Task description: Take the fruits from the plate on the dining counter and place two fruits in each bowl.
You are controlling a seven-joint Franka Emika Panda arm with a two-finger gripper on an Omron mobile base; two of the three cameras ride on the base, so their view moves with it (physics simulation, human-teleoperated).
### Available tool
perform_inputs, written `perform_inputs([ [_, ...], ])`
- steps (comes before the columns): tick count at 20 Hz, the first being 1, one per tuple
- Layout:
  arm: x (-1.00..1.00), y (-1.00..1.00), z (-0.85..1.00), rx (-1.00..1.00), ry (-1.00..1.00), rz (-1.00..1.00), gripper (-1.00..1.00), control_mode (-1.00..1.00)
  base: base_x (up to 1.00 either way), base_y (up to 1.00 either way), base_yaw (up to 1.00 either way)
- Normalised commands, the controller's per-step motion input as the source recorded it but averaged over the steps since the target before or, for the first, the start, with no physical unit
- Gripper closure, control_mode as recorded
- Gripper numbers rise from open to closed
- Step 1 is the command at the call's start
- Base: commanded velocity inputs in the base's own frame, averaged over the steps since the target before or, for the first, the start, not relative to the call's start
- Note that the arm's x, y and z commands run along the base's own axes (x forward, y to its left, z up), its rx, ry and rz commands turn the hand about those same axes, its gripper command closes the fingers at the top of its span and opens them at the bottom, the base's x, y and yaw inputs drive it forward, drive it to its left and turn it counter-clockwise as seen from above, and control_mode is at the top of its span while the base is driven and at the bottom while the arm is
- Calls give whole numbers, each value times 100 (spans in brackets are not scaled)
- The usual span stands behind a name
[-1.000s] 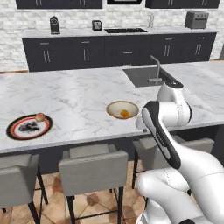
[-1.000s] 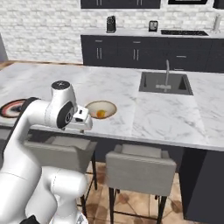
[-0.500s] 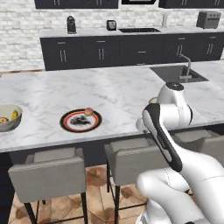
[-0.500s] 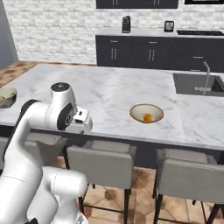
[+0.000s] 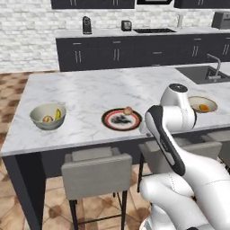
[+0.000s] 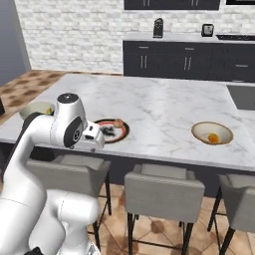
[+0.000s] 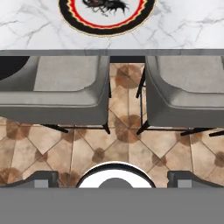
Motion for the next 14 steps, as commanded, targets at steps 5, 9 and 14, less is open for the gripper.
perform_inputs([
  [5, 0, 0, 0, 0, 0, 0, -100, 100, 24, 8, 0],
  [9, 0, 0, 0, 0, 0, 0, -100, 100, 35, -7, 0],
  [14, 0, 0, 0, 0, 0, 0, -100, 100, 43, -2, 0],
])
